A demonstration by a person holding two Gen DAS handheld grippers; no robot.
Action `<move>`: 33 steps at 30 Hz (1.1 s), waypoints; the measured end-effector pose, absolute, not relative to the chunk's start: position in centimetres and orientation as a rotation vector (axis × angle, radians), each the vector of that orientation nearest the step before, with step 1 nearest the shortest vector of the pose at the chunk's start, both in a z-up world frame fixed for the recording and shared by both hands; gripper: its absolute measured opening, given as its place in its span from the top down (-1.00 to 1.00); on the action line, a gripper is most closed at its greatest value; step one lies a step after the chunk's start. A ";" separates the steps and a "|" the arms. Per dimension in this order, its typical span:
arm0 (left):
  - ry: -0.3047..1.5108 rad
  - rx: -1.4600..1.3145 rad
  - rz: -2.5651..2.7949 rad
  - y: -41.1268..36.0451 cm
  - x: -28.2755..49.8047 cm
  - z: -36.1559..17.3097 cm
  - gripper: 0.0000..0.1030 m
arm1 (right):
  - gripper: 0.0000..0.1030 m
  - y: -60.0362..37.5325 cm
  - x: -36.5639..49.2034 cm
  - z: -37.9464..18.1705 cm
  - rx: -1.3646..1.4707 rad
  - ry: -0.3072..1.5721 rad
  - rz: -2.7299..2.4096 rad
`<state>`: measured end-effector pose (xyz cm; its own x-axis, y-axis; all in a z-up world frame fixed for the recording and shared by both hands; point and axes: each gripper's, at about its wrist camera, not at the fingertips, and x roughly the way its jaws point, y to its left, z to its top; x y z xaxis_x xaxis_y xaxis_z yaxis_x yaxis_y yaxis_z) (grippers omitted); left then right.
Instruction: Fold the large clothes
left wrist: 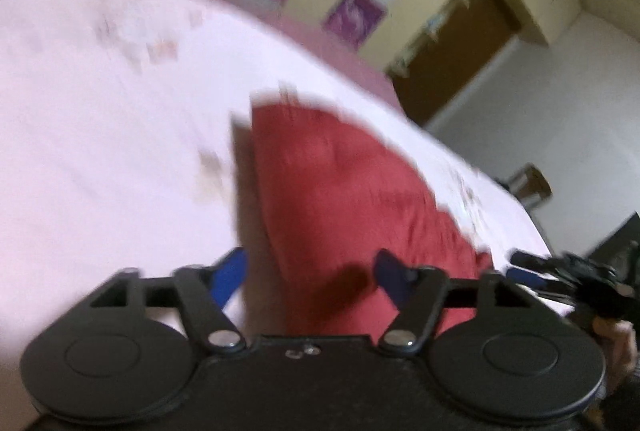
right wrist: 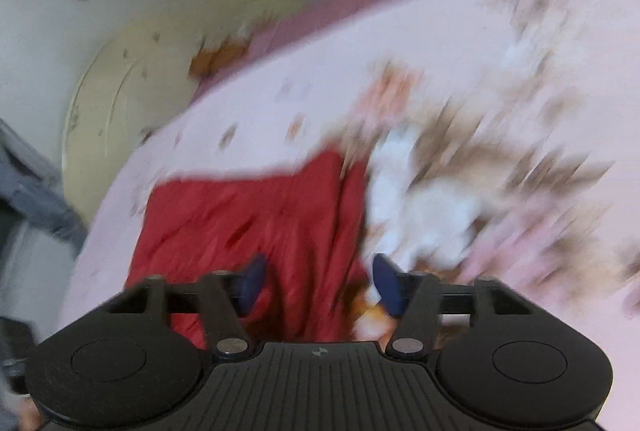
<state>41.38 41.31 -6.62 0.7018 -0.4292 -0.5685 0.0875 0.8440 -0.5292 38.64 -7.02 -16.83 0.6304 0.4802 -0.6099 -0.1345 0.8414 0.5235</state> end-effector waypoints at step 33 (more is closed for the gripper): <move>0.844 -0.229 -0.325 32.1 53.1 -7.1 0.11 | 0.74 3.5 46.2 -20.5 0.067 0.856 0.519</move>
